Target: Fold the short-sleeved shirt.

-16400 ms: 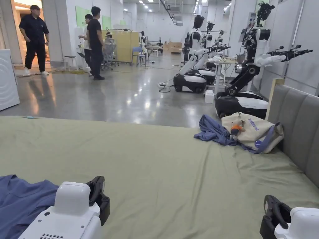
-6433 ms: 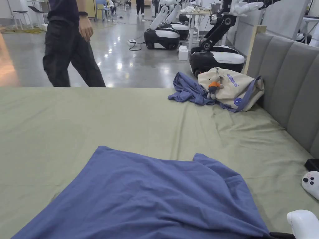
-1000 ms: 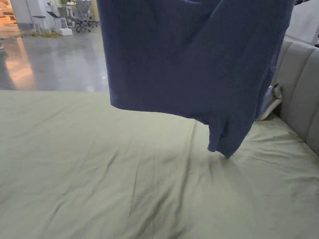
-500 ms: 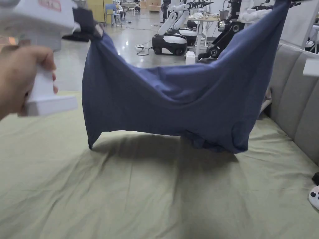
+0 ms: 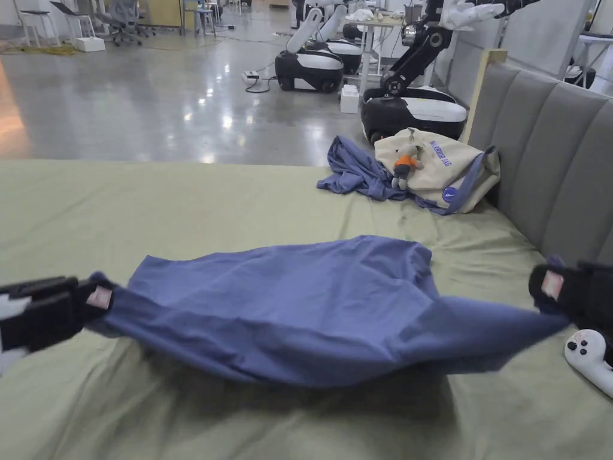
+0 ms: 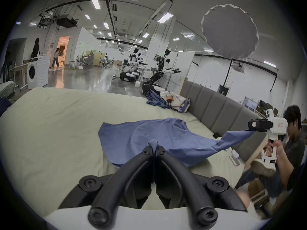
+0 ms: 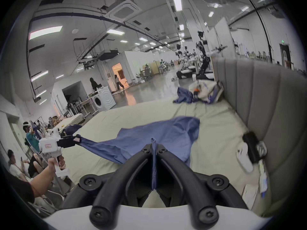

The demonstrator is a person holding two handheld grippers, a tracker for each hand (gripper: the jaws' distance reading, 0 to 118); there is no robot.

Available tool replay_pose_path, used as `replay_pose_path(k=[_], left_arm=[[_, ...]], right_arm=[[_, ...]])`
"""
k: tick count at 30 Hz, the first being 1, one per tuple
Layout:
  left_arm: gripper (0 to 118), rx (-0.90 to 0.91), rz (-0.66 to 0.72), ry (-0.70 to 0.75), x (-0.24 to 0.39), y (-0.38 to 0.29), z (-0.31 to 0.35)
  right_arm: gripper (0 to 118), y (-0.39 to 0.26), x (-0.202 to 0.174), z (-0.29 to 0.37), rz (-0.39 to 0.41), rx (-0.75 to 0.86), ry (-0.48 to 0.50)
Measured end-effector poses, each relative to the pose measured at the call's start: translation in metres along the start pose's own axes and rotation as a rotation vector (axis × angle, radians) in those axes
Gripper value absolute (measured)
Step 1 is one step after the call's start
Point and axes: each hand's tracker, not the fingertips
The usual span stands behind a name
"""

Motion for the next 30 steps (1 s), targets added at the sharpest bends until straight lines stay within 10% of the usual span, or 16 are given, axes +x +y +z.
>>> replay_pose_path(k=[23, 25, 26, 30], left_arm=[[4, -0.132, -0.039, 0.218, 0.026, -0.123, 0.087], [31, -0.114, -0.047, 0.27, 0.026, -0.126, 0.077], [63, -0.109, -0.052, 0.315, 0.026, -0.127, 0.073], [85, -0.042, -0.049, 0.391, 0.023, -0.121, 0.062]], right_arm=[[6, -0.152, -0.001, 0.07, 0.005, -0.243, -0.194], [36, -0.158, 0.005, 0.059, 0.003, -0.254, -0.232], [57, -0.159, 0.006, 0.054, 0.023, -0.27, -0.268], [64, -0.148, 0.007, 0.037, 0.085, -0.201, -0.272]])
